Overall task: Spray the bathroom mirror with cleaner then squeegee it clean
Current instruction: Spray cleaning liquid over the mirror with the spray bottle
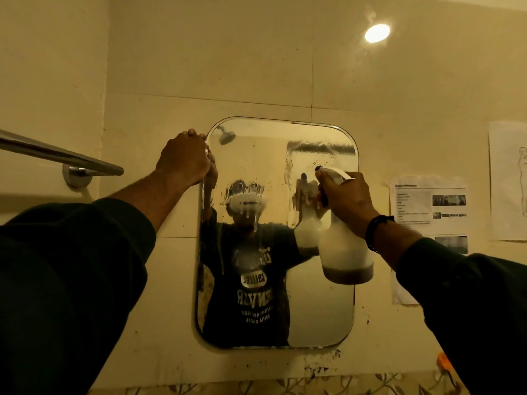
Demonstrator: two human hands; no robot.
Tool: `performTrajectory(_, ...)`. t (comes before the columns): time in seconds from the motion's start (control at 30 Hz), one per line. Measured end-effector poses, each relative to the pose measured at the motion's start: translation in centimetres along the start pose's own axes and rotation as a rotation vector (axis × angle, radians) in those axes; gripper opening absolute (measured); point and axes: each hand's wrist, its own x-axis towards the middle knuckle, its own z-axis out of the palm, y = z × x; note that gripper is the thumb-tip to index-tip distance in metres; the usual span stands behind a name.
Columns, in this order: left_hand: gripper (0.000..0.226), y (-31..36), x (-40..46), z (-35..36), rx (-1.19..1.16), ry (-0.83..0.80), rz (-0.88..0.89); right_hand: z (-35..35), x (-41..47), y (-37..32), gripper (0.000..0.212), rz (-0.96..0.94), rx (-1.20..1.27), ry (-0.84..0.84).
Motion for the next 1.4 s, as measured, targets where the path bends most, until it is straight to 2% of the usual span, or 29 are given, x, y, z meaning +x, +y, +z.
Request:
performTrajectory(0.23,0.025,-0.2,0.0,0.2,-0.011,0.011,0.004,3.2,-2.7,-0.8,0.024,-0.064,0.132,-0.171)
performTrajectory(0.33,0.025,-0.3,-0.1,0.2,-0.003,0.02,0.01,4.9,-3.3,-1.3,0.033,-0.132,0.037,-0.219)
performTrajectory(0.7,0.027,-0.2,-0.2,0.2,0.007,0.038,-0.009,9.4,-4.6,-2.7,0.034,-0.096,0.122,-0.16)
performTrajectory(0.93,0.025,-0.2,-0.4,0.1,0.002,0.063,0.009,10.6,-4.9,-3.4,0.036,-0.172,-0.047,-0.123)
performTrajectory(1.23,0.027,-0.2,-0.4,0.2,0.011,0.044,0.008,10.5,-5.5,-2.1,0.035,-0.152,-0.106,-0.237)
performTrajectory(1.4,0.027,-0.1,-0.4,0.2,0.007,0.036,-0.003,10.0,-5.2,-1.3,0.034,-0.199,-0.253,-0.186)
